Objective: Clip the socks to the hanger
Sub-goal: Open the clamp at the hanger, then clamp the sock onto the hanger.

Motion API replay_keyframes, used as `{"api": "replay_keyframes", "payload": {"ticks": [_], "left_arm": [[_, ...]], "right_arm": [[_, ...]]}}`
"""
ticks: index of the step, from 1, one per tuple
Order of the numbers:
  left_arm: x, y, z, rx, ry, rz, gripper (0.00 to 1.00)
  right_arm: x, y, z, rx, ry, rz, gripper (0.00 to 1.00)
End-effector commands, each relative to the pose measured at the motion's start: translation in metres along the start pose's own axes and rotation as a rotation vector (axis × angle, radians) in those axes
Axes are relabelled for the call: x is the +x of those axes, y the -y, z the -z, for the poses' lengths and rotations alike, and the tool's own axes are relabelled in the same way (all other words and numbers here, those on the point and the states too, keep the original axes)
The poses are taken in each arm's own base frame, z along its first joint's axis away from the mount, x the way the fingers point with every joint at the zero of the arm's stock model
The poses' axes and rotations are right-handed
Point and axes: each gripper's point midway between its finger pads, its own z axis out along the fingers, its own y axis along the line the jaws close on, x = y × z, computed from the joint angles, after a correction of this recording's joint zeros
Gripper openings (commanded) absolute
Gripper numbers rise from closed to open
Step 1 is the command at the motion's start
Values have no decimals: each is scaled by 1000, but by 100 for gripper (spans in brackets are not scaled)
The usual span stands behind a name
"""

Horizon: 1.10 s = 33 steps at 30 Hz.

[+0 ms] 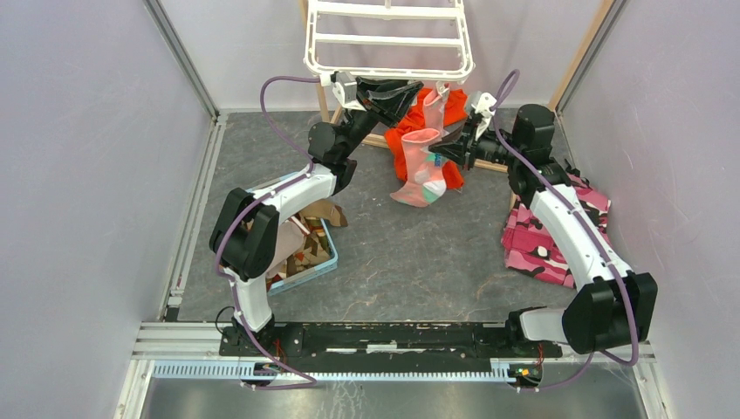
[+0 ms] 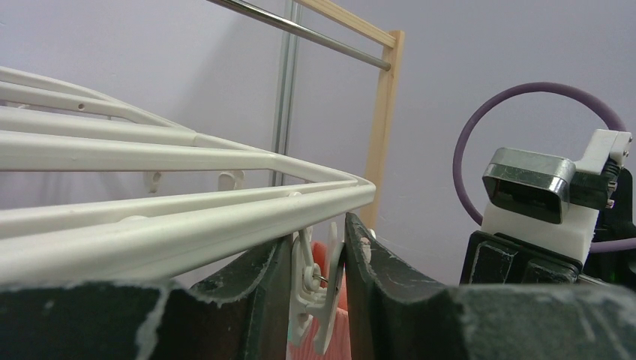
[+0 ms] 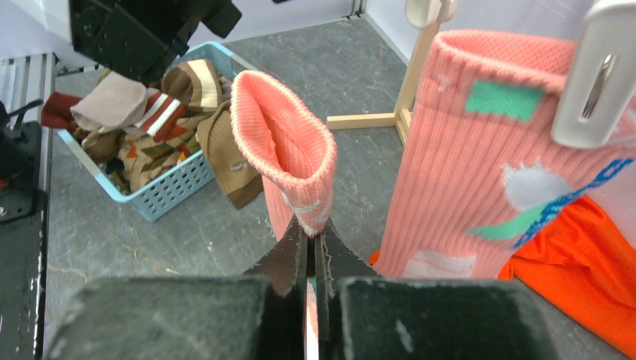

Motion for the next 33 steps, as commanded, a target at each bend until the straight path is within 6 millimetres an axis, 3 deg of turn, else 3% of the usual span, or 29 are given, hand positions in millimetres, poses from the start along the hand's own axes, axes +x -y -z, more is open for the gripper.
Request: {"api": "replay_keyframes", "payload": {"ticks": [1,12,33], "left_arm": [[-23,6,-8,26,67,19,2],[-26,7,-8,40,78,36,2],[-25,11,-7,59,75,53,2]], "right_arm": [[-38,22,-6,129,85,21,0],[-44,37,-22,221,100,-73,0],[-58,46,-24,252,129,-89,0]]}}
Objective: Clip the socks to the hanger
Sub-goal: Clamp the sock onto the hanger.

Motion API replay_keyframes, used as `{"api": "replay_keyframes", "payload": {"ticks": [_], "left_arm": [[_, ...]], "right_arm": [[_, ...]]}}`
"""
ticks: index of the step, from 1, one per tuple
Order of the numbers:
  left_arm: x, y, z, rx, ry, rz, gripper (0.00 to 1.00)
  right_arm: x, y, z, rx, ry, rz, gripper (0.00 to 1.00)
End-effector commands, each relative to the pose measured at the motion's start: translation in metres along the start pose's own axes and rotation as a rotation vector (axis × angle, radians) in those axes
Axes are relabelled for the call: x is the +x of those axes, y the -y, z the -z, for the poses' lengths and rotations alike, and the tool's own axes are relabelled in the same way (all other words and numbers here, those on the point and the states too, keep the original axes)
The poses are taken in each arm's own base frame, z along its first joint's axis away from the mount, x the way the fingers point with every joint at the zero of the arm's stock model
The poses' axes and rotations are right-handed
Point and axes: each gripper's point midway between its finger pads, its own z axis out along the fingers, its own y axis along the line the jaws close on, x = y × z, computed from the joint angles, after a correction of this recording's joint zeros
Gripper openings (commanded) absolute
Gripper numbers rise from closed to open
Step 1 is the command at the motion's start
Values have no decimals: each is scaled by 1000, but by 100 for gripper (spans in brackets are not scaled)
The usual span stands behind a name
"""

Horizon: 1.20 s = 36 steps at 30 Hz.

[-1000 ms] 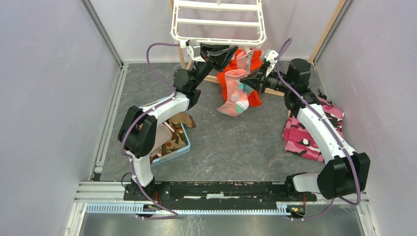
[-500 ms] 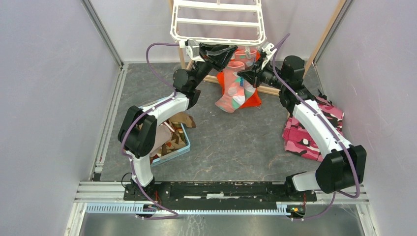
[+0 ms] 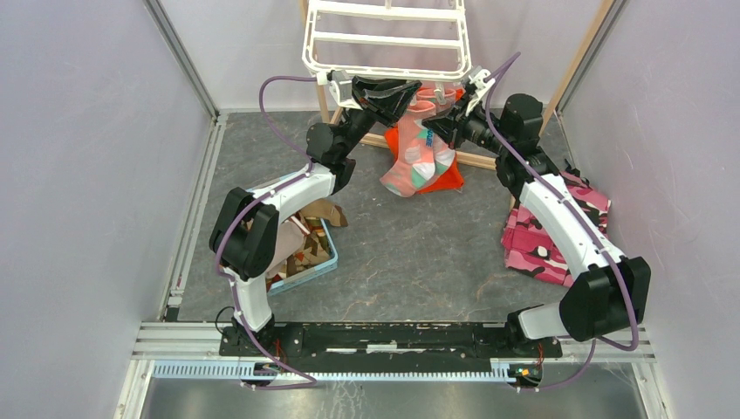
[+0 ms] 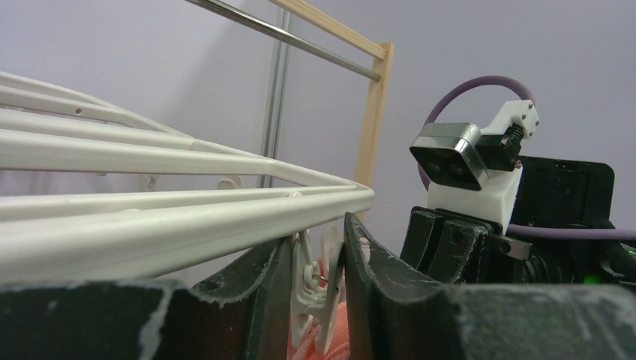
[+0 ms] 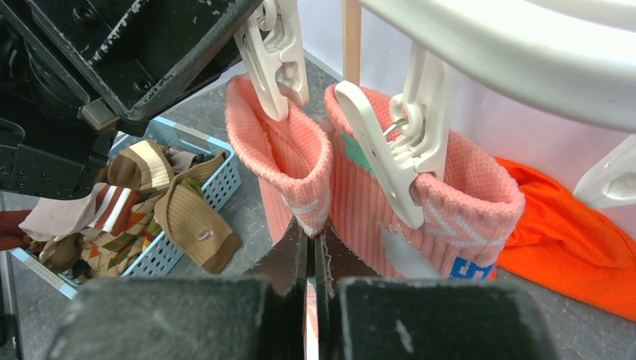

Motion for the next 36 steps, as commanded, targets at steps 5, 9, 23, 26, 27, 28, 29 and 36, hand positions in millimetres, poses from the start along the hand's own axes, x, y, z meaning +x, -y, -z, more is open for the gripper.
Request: {"api": "replay_keyframes", "payload": {"ticks": [5,9,23,26,27,28,29,36], "left_arm": [[-18,9,-8,53,51,8,2],[-17,8,-6,54,48,13,2],[-21,6,-4,48,61,60,56],[-24,8,-2,45,64,65,79],[-27,10,-1,43,67,65,84],[-26,10,1,38,62,66,88],[-27,10,3,34,61,65,92],[-31,13,25,-40,31,86,100]], "right_arm": [[-39,1,-4,4,92,34,0],[-47,0,-5,-4,106,41,0],[-46,-2,-4,-15,105,43,0],[-44,-1,-4,-14,102,45,3],[-44,-1,-4,-13,100,46,5],[-43,0,-4,-11,99,47,6],[-43,0,-4,-8,99,48,6],[-34,3,2,15,83,62,6]]}}
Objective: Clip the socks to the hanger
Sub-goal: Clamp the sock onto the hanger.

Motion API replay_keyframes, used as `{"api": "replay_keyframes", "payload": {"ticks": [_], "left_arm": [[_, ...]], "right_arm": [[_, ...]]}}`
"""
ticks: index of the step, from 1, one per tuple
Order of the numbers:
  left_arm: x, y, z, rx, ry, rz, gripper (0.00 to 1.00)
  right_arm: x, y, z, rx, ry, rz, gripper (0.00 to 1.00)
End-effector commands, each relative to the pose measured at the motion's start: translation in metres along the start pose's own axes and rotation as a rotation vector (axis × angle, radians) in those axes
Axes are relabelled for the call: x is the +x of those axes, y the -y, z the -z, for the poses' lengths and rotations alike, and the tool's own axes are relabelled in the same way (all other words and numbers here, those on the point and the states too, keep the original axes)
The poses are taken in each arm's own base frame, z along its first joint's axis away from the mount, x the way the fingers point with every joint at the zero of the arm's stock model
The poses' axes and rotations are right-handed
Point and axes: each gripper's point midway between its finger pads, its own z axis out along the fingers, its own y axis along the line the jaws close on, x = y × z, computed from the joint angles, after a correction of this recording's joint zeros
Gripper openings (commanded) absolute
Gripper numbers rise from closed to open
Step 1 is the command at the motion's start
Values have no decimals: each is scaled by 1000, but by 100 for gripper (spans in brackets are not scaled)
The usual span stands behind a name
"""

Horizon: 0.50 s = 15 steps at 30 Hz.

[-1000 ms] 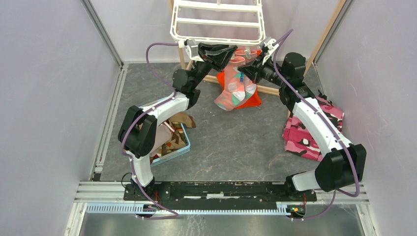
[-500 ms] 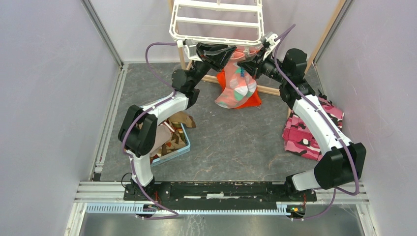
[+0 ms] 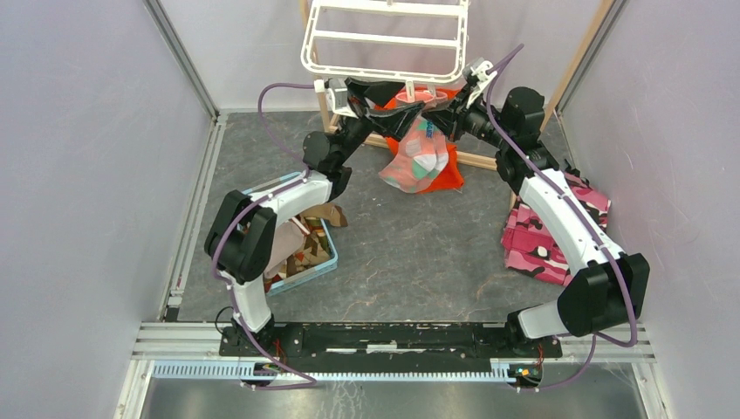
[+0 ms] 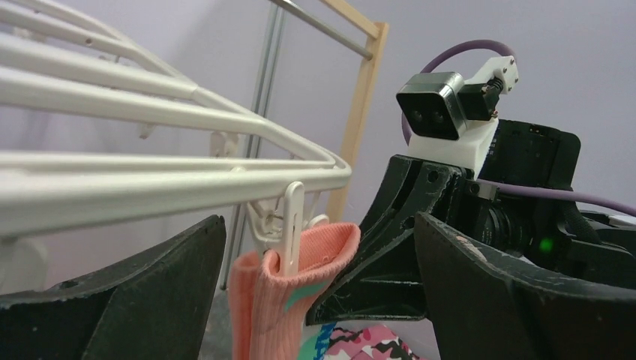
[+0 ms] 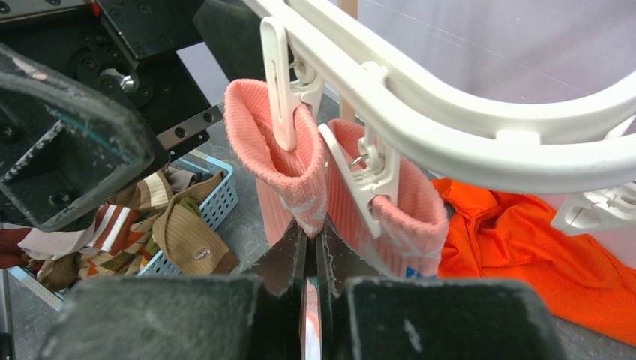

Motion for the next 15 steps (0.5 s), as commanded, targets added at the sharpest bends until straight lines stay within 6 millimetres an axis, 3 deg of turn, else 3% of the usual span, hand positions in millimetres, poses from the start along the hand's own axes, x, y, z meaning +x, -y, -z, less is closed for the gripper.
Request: {"api": "replay_keyframes", "payload": {"ticks": [1,5,12,15], "left_arm": [[-34,11,9,-48,47,21,100],[-34,12,29,-108,14,12,100],[-32,15,67,-203,-55,-29,100],[-34,19,79,-225,-78,-42,100]], "right_arm": [[-14,0,8,14,43,49,7],[-10,-3,12,14,34,55,16],[-3,-6,16,9,21,49,18],[1,-7,18,8,4,58,32]]}}
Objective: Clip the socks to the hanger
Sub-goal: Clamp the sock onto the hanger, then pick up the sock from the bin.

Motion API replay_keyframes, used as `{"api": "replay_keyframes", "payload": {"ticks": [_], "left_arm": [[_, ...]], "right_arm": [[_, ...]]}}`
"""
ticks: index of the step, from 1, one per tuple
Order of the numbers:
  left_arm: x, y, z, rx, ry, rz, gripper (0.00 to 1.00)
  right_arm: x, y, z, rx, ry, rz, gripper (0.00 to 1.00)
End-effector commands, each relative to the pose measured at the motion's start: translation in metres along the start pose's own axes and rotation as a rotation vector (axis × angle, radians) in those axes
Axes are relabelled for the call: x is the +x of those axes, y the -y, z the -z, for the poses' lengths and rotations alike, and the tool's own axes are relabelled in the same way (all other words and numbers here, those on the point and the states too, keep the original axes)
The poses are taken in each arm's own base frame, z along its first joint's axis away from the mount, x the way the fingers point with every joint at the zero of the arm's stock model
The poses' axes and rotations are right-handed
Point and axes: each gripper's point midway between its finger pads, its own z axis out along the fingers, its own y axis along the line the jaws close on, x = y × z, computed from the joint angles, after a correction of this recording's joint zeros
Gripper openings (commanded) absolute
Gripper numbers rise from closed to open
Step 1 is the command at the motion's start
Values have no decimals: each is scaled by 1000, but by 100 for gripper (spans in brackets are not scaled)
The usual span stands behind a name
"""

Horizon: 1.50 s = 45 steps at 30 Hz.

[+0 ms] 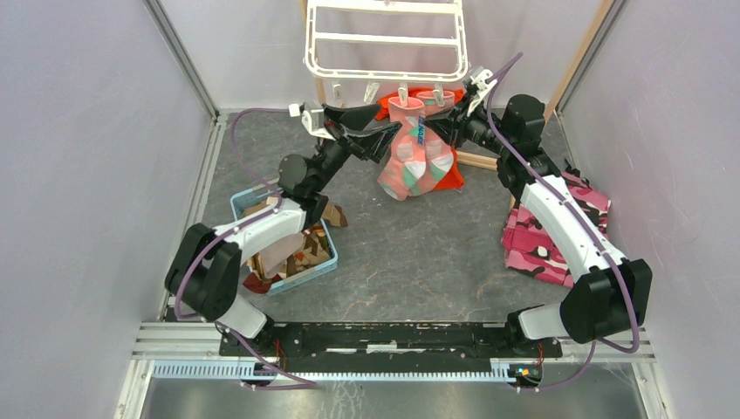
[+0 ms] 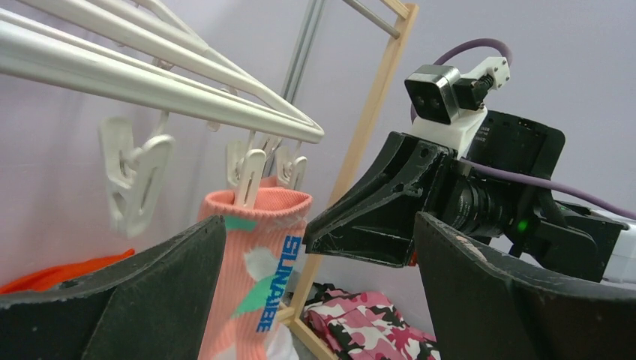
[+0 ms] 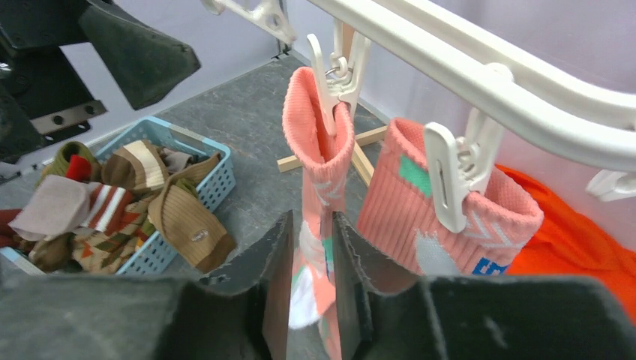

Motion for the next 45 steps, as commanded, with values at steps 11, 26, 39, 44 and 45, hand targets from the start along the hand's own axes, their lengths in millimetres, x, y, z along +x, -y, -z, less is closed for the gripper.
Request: {"api": "replay_keyframes", "payload": {"ticks": [11,26,39,44,45], "left_arm": [[12,-1,96,-183,-241,-142,100],[50,-10,211,-490,-558,-16,97],[26,-45,238,-747,-753,-218,80],[45,-73,233,-810,-970,-304,66],[50,-79,233,-827,-1026,-317,66]], "right_arm": [[35,-41,85,-150,-98,309,65],[121,-71,130,-322,-138,296,84],[133,-66,131,-335,-213,272,83],[132,-65,131,-328,-217,276,83],[132,-65,131,-327,-218,276,83]]}}
